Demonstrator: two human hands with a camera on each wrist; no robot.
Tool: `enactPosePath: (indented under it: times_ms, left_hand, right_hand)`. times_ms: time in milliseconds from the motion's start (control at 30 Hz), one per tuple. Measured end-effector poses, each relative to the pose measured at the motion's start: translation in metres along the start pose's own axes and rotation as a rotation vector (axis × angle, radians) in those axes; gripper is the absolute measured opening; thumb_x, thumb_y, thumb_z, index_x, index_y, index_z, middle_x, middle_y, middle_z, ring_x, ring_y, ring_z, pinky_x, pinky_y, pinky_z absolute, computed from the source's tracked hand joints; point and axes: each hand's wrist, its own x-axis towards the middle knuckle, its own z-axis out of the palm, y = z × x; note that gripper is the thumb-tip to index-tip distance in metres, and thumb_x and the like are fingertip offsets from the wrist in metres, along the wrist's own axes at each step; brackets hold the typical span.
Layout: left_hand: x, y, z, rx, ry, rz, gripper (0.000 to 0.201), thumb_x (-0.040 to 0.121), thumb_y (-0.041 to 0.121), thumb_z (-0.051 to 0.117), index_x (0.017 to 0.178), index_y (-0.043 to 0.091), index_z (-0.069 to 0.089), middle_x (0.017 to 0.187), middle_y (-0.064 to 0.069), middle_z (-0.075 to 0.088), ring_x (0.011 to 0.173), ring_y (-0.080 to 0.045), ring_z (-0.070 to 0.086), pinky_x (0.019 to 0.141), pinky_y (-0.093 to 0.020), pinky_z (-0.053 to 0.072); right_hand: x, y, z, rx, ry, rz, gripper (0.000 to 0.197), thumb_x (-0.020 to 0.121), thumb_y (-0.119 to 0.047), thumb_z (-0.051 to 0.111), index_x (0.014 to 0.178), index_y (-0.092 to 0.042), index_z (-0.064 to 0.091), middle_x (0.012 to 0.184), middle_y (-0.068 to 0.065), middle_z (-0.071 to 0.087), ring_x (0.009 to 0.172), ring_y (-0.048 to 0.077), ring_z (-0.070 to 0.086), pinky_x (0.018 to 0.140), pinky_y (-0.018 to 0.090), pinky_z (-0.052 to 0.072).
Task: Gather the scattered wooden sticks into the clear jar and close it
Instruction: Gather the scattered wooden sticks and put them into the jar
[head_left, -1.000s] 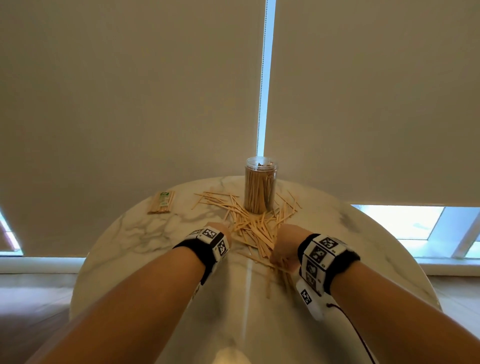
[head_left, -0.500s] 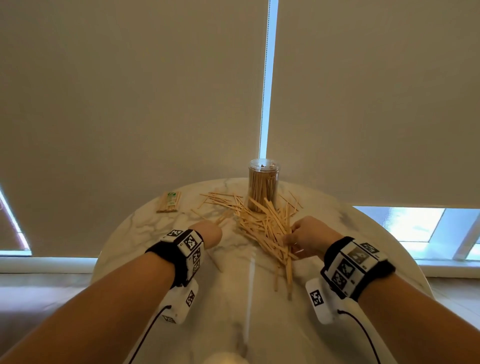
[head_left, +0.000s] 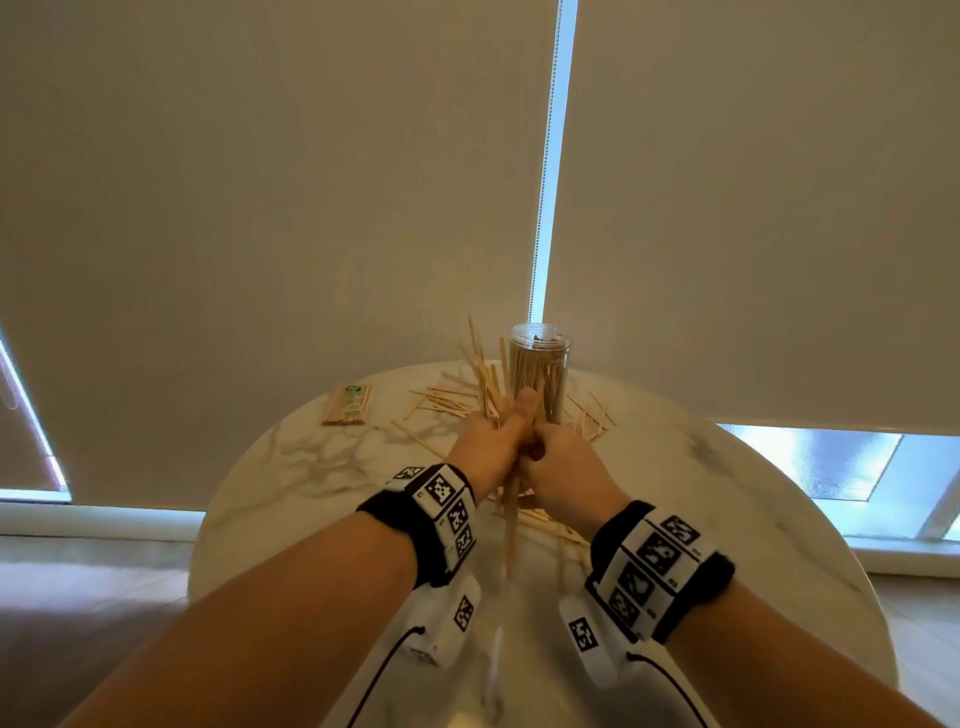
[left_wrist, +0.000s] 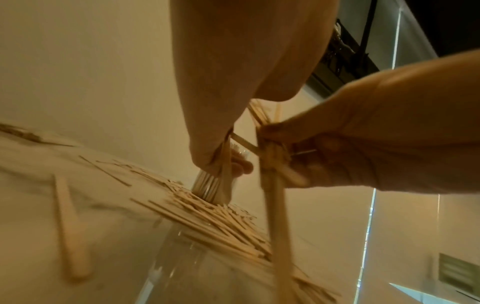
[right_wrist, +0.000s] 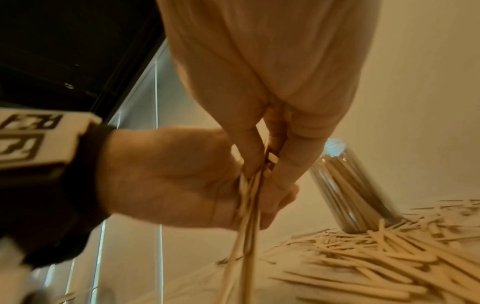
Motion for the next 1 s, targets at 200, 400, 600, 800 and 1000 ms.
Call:
enactPosePath:
  times_ms: [200,400,600,800,1000]
  left_hand:
    - [0.009,-0.003,0.0,-0.086,0.172,0.081,0.044,0.096,0.047,0.056,0.118,0.013,0.041,0.103,-0.003,0.067,0.089,-0.016,0.068,0.079,-0.032,0.056]
    - [0.019,-0.018,-0.008,-0.097,0.033,0.116,0.036,0.099,0.045,0.05,0.107,0.011,0.06,0.091,-0.003,0.071,0.084,-0.019,0.068,0.08,-0.04,0.055]
    - [0.026,-0.022,-0.013,-0.06,0.001,0.159,0.039,0.092,0.058,0.045,0.075,0.029,0.064,0.066,-0.001,0.06,0.061,-0.022,0.057,0.067,-0.044,0.05]
    - [0.031,-0.01,-0.02,-0.133,0.223,0.148,0.035,0.104,0.041,0.042,0.094,0.01,0.056,0.065,0.0,0.057,0.06,-0.018,0.058,0.063,-0.037,0.053]
    - [0.023,-0.016,-0.03,-0.265,0.067,0.122,0.027,0.104,0.039,0.042,0.102,0.015,0.053,0.07,-0.001,0.055,0.054,-0.011,0.052,0.055,-0.032,0.047]
  right_hand:
    - [0.012,0.004,0.017,-0.099,0.029,-0.121,0.032,0.087,-0.007,0.053,0.113,-0.016,0.068,0.086,0.003,0.074,0.077,0.023,0.072,0.072,0.045,0.062]
    - [0.018,0.008,0.019,-0.16,0.027,-0.125,0.027,0.085,-0.005,0.059,0.101,-0.019,0.075,0.077,0.0,0.075,0.069,0.018,0.072,0.07,0.042,0.062]
    - [0.022,0.001,0.012,-0.169,0.003,-0.094,0.011,0.086,-0.011,0.068,0.084,-0.016,0.077,0.069,0.001,0.075,0.065,0.016,0.073,0.07,0.04,0.063]
    - [0.01,-0.002,0.015,-0.189,0.043,-0.155,0.017,0.091,-0.012,0.069,0.105,-0.021,0.071,0.087,-0.008,0.072,0.077,0.005,0.07,0.078,0.031,0.061]
    - [0.016,-0.004,-0.018,-0.024,0.159,-0.168,0.006,0.085,-0.02,0.078,0.084,-0.021,0.072,0.074,-0.004,0.073,0.067,0.005,0.071,0.067,0.024,0.061]
